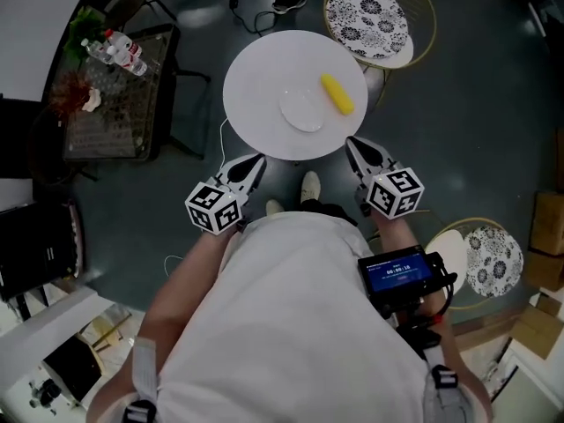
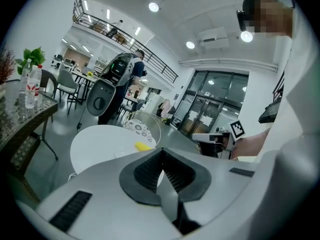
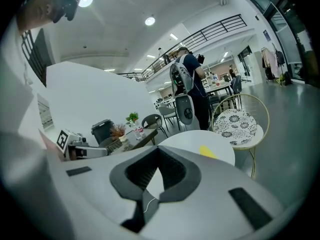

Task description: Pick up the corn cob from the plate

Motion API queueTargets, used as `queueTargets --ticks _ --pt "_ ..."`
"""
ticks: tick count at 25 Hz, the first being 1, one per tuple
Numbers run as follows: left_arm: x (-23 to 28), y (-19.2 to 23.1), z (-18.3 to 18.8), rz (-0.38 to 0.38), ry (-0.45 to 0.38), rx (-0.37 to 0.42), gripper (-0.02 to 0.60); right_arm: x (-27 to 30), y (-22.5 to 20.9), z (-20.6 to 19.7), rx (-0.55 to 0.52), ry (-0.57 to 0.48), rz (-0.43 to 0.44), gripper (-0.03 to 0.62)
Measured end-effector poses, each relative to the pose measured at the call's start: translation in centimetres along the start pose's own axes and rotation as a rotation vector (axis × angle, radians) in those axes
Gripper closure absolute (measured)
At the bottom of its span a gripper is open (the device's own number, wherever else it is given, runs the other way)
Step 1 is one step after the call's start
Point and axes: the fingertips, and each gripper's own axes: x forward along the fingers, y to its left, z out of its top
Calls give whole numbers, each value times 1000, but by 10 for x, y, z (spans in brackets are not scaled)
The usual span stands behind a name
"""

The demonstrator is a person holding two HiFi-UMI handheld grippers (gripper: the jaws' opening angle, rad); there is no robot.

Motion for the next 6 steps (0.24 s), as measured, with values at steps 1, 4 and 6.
queueTargets --ticks 1,4,6 --pt "1 -2 -1 -5 2 2 577 -1 0 -2 1 1 -1 586" --pt "5 -5 -4 -14 7 5 577 -2 0 -7 2 7 0 586" --pt "6 -5 -6 -16 10 7 577 -1 -1 -9 0 11 2 586"
